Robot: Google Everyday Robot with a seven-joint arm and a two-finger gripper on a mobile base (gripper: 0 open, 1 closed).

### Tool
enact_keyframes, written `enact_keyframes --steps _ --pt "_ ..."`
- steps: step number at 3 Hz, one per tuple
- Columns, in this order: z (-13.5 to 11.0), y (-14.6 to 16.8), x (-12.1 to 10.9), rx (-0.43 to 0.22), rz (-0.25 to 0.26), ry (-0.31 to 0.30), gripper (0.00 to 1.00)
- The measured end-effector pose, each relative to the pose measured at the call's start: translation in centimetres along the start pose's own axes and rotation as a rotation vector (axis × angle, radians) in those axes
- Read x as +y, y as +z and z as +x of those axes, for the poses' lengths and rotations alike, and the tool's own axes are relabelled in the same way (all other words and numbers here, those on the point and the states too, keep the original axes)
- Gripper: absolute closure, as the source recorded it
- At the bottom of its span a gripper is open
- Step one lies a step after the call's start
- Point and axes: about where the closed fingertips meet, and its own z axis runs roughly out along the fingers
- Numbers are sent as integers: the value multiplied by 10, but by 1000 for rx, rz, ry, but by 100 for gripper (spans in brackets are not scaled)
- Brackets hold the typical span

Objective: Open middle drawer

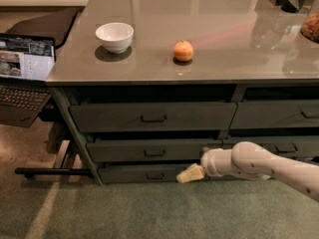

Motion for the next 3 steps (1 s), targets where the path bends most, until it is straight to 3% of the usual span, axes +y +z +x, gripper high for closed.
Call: enact_keyframes --steps 1,2,3 --pt "-13 26 4 -40 -14 110 0" --pt "-30 41 6 -87 -18 155 0" --pt "-52 49 3 -135 -18 141 0"
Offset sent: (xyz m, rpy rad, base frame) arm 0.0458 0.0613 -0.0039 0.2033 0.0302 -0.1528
